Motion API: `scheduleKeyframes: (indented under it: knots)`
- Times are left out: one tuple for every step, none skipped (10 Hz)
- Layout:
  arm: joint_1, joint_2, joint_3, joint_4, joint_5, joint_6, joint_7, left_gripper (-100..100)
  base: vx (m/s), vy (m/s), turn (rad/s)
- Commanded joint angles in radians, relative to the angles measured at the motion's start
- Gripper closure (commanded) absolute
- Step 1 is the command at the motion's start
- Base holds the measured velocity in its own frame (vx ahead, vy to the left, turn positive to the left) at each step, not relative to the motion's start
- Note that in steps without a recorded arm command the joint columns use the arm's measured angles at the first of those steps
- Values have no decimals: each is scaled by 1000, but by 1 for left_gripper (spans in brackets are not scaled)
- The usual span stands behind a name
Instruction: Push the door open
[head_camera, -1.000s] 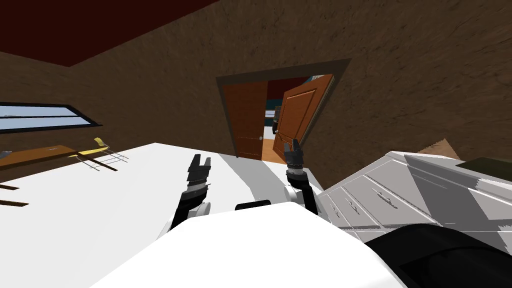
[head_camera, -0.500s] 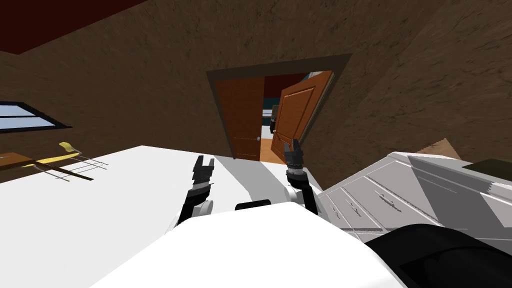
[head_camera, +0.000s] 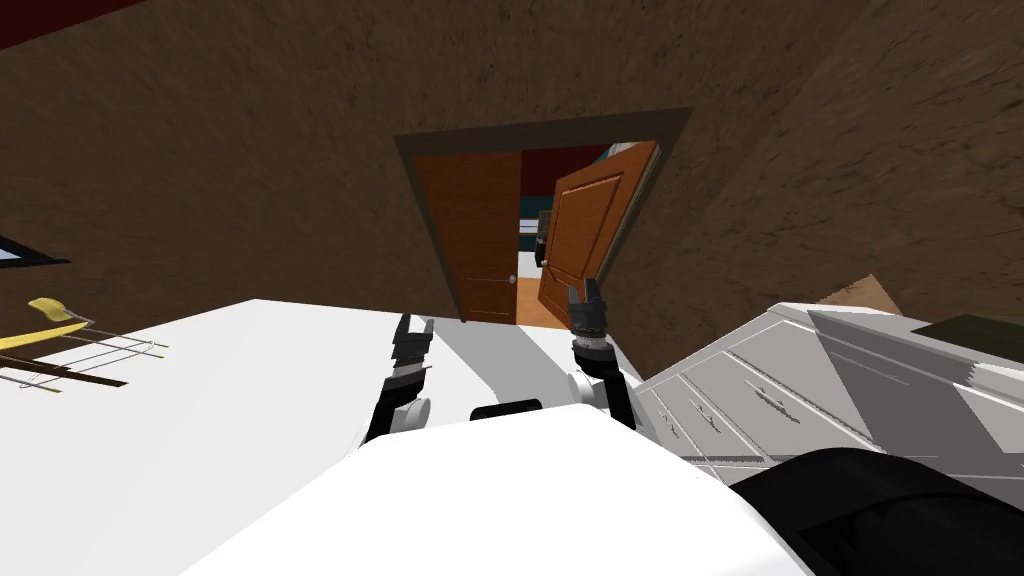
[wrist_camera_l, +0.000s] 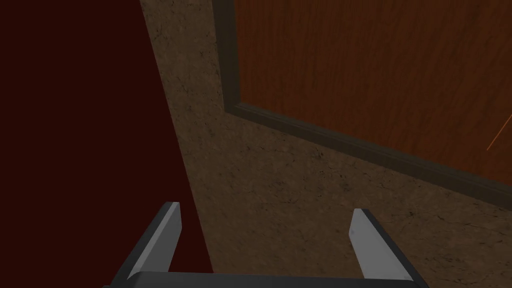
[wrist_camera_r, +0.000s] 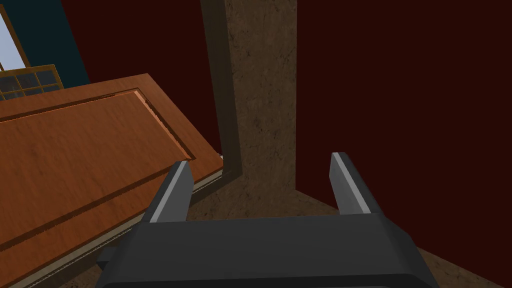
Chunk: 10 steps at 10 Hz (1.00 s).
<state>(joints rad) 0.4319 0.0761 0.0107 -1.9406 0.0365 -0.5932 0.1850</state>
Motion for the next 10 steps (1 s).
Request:
scheduleKeyframes:
  knots:
    - [-17,3,-1,35,15,-6,29,-100,93,-7,-106]
    - [-27,4,-2,58,24,-11,47,-100,98,-26,-89]
    - [-37,6,-3,80,33,-16,64,-100,99,-28,-81]
    - [-47,7,-4,103,42,-21,82,-100,99,-21,-98]
    - [-57,9,-6,127,51,-26,100,-100,107,-5,-106]
    - [-68,10,-7,152,61,-32,120,-100,105,-3,-120]
    - [-79,11,-8,177,71,-37,139,-100,112,-7,-103]
    - [-90,12,-9,202,81,-42,158,-100,107,-9,-97]
    - [-101,13,-10,227,91,-48,177,-100,94,-10,-102]
    - [-113,14,-11,253,102,-53,197,-100,104,-20,-111]
